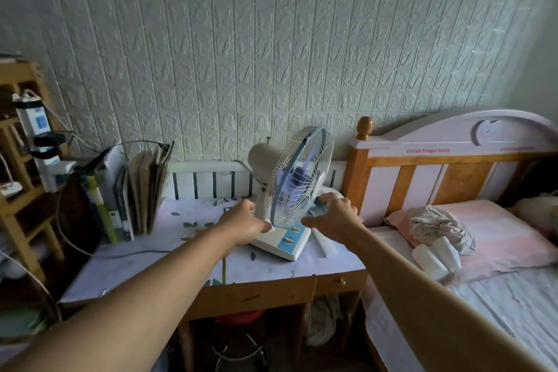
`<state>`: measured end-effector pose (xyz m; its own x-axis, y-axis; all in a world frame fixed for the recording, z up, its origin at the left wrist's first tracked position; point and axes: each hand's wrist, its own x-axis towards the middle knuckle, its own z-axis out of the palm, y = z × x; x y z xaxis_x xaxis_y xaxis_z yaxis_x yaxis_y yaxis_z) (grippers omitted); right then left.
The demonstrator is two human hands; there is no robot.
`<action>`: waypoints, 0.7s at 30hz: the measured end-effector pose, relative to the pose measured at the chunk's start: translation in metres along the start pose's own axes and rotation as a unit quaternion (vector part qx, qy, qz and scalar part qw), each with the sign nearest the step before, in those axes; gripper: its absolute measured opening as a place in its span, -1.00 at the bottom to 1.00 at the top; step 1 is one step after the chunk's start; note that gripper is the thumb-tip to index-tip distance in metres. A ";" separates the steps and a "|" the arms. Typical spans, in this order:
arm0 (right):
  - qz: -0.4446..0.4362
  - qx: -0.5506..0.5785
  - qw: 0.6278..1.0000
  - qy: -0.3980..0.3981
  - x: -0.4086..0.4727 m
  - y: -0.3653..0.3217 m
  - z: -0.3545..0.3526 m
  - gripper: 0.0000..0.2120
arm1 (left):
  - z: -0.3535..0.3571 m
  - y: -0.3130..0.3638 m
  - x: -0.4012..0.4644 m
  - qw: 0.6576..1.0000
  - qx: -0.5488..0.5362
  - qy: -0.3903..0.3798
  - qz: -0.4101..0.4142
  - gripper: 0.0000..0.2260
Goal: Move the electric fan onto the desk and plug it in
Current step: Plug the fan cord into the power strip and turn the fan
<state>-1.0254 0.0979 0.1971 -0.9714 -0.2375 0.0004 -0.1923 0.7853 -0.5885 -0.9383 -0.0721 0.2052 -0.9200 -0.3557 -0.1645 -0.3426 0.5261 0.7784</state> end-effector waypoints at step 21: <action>0.003 0.012 0.998 -0.061 0.038 0.051 0.023 -0.25 | 0.052 -0.007 0.016 0.999 -0.004 0.015 -0.047 -0.43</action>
<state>-1.0694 0.1156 0.1480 -0.9483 -0.3009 -0.1008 -0.1808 0.7735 -0.6075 -0.9608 -0.0413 0.1654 -0.8778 -0.4260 -0.2191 -0.4254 0.4828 0.7655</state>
